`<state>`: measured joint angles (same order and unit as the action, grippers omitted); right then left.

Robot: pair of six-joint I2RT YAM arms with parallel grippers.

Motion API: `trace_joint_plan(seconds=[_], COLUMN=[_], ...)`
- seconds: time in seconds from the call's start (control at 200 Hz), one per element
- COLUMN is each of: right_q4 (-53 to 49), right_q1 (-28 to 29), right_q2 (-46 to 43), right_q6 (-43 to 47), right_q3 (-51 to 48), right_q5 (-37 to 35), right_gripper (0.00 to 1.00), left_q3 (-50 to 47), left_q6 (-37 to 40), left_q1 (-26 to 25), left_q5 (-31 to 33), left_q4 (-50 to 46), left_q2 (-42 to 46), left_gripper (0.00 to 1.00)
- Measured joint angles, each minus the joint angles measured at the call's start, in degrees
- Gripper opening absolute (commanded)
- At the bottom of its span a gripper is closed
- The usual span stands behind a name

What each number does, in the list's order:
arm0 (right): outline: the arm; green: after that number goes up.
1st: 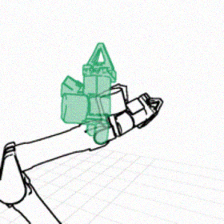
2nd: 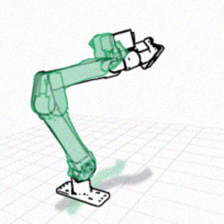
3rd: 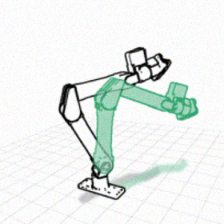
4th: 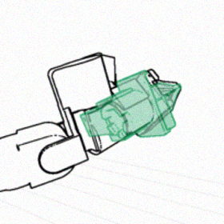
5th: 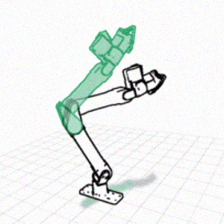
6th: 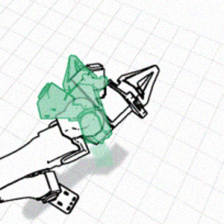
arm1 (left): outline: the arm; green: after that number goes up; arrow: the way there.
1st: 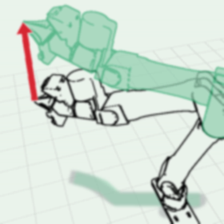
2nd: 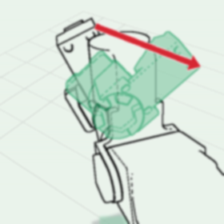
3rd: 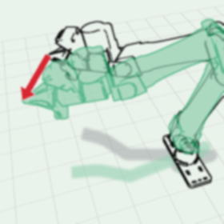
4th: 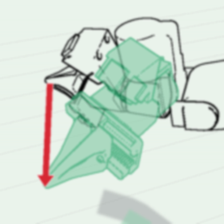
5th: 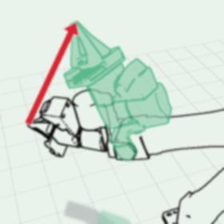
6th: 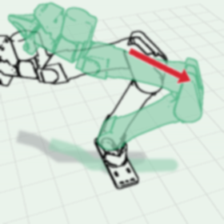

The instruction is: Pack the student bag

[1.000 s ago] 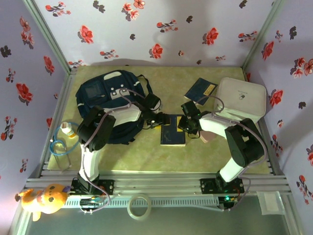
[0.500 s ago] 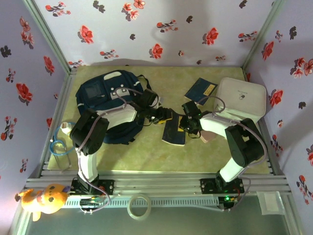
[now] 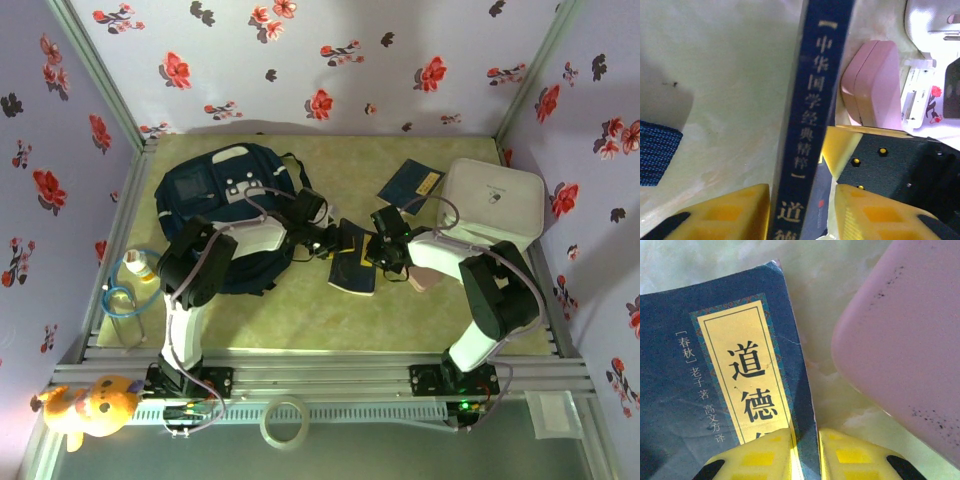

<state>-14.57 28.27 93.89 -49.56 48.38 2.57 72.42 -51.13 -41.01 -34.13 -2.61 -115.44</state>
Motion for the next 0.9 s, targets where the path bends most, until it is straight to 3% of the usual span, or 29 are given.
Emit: trace_joint_plan(seconds=[0.25, 0.42, 0.66, 0.9], right_q4=[0.0, 0.2, 0.6, 10.1], right_q1=[0.0, 0.0, 0.1, 0.0], right_q2=[0.0, -0.1, -5.1, -8.8], right_q6=[0.0, 0.3, 2.3, 0.7], right_q3=[0.0, 0.0, 0.0, -0.1], right_q5=[0.0, 0.0, 1.1, 6.8], right_gripper=[0.22, 0.36, 0.65, 0.81], left_q3=[0.0, -0.5, -1.9, -1.8], left_q6=[0.0, 0.3, 0.7, 0.4], left_q1=[0.0, 0.4, 3.4, 9.4], left_q5=[0.3, 0.9, 1.0, 3.3], left_q4=[-0.4, -0.9, -1.2, -0.6], left_q2=[0.0, 0.4, 6.6, 13.6], left_gripper=[0.18, 0.0, 0.0, 0.0])
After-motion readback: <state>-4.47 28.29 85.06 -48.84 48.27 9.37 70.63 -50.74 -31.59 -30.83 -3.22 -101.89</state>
